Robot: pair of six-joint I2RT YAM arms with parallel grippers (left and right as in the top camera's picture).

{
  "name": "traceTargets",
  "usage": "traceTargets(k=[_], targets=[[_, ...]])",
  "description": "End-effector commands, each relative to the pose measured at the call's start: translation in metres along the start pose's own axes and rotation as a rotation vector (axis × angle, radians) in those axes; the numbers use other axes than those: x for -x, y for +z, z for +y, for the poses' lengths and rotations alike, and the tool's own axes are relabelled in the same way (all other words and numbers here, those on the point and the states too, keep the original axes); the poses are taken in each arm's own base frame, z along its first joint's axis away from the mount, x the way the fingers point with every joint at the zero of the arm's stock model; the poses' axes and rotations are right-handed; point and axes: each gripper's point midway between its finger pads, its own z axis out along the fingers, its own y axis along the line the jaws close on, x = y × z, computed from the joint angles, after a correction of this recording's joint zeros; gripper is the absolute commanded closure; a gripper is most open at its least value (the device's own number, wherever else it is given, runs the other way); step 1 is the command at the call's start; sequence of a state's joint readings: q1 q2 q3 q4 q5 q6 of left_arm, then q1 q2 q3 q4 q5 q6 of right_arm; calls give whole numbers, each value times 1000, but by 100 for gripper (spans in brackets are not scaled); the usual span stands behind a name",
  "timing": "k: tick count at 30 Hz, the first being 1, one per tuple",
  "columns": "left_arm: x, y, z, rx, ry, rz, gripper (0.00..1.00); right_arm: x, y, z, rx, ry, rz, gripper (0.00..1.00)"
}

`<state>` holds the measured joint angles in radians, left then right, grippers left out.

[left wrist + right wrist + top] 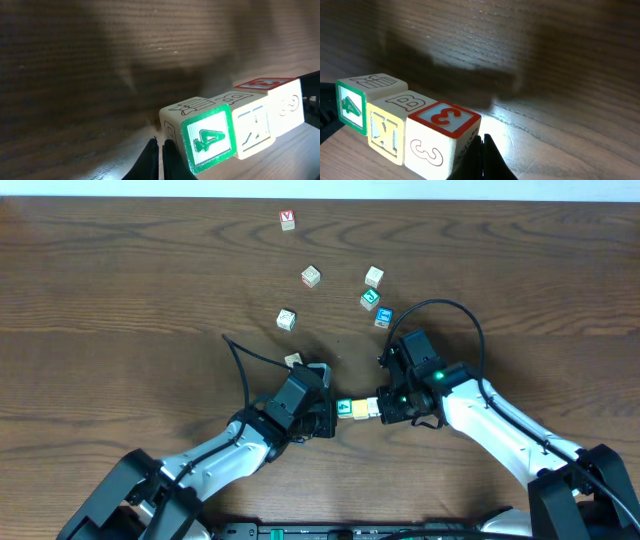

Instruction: Lift 3 blocks

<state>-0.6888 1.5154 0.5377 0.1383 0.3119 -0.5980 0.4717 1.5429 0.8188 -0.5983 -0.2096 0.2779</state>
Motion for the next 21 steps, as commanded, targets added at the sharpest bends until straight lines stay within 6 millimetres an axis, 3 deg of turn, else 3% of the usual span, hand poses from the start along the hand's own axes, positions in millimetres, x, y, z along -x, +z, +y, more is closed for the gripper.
traceTargets(k=[1, 13, 21], targets=[[12, -2, -33, -100, 57, -12, 93, -10, 4, 29, 132, -29, 32, 99], [10, 0, -23, -56, 59, -20, 93, -20, 18, 19, 112, -8, 21, 99], [-8, 12, -15, -21, 65, 37, 93, -15, 19, 12, 68, 1, 0, 99]])
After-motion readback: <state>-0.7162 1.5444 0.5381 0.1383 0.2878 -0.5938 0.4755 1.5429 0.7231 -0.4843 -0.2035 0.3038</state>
